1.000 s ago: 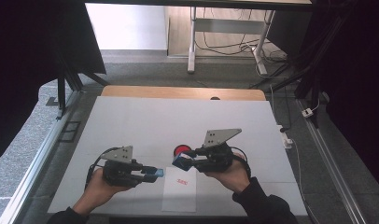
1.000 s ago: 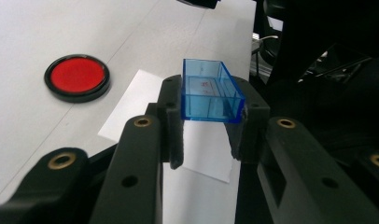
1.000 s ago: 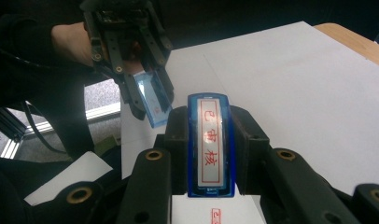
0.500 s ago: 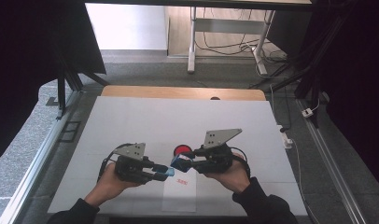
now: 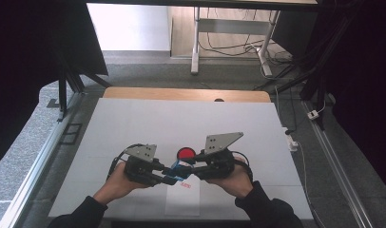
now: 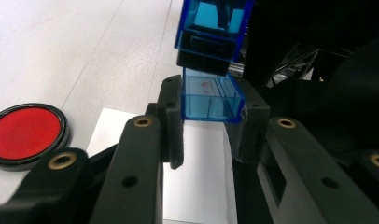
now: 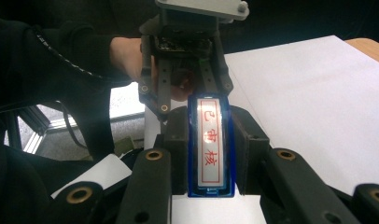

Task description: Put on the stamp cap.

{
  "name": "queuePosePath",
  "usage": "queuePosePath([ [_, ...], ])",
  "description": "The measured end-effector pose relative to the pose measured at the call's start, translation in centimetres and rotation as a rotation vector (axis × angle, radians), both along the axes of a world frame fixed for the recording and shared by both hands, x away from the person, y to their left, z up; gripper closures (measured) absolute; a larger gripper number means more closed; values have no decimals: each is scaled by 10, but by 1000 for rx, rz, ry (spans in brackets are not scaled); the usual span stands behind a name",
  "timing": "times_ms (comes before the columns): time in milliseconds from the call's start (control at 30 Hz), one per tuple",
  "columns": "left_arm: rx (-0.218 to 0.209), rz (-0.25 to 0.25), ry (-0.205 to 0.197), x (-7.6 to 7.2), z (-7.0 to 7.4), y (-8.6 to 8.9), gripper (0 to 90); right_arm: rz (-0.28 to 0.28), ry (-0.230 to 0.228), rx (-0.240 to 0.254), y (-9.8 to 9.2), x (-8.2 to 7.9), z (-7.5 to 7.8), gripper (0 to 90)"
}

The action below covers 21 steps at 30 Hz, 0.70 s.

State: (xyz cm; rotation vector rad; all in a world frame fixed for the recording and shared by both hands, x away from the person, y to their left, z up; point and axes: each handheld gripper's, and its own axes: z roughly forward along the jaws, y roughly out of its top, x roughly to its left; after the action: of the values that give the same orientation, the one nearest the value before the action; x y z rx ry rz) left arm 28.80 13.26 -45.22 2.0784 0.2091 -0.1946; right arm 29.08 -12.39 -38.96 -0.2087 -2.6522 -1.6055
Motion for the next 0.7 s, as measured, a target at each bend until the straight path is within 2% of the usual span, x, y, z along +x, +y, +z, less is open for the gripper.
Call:
queuePosePath([
  [300, 8, -38, -2, 1, 0, -4, 688, 30, 1, -15, 3, -2, -1, 716],
  [533, -8, -65, 12, 2, 0, -4, 689, 53, -7, -26, 5, -4, -1, 716],
  [700, -8, -67, 2, 1, 1, -3, 690, 59, -4, -24, 6, -5, -2, 716],
])
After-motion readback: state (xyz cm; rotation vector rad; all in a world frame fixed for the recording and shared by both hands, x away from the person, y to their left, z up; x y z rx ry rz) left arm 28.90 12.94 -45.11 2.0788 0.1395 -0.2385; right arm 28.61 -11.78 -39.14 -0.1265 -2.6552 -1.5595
